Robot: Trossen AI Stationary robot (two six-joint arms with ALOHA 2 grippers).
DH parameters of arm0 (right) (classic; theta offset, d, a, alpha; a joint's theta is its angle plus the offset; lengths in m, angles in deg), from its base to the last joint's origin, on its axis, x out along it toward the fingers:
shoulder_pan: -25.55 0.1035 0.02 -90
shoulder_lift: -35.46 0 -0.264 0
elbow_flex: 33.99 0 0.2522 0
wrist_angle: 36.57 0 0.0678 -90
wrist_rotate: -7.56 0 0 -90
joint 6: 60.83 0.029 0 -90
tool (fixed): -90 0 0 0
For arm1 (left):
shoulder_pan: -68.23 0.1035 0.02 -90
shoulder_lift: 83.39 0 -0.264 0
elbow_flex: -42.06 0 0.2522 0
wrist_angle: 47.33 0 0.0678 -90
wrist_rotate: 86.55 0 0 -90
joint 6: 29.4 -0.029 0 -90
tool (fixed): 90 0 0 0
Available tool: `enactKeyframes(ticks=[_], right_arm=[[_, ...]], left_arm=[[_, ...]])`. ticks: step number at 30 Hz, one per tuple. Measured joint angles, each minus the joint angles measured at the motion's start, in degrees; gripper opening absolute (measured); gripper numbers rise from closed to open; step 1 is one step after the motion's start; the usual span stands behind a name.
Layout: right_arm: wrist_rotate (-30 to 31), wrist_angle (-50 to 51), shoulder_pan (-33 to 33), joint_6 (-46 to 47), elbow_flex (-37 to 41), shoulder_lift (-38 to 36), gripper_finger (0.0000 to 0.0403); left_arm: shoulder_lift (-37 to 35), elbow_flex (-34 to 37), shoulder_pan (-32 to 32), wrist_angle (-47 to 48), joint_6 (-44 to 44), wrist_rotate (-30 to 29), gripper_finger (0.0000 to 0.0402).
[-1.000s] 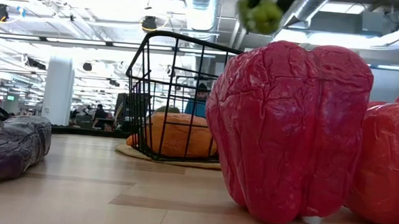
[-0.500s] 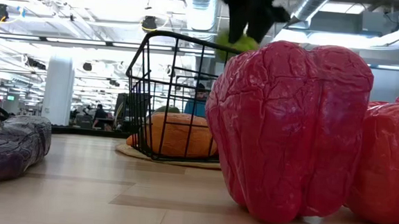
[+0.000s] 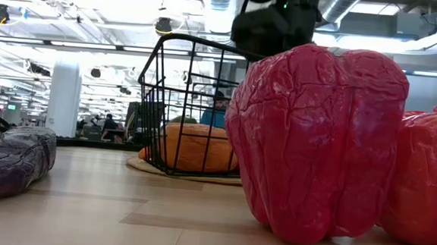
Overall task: Build produce basket
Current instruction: Put the green chayote into the wire basket
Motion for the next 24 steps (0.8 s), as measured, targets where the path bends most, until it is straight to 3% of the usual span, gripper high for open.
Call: enactKeyframes(ticks=[12, 19, 24], right_arm=[[-0.2, -1.01, 0.14, -0.26, 0.89, -0.01, 0.0185], [-0.33, 0.11, -0.24, 5.15, 0.89, 0.02, 0.0354], [-0.46, 1.94, -0.28, 6.67, -1.17, 0.07, 0.0387]], left_arm=[[0.0, 0.0, 0.01, 0.22, 0.04, 0.0, 0.0], [0.0, 0.0, 0.0, 0.22, 0.07, 0.0, 0.0], [0.0, 0.0, 0.0, 0.24, 0.07, 0.0, 0.0]])
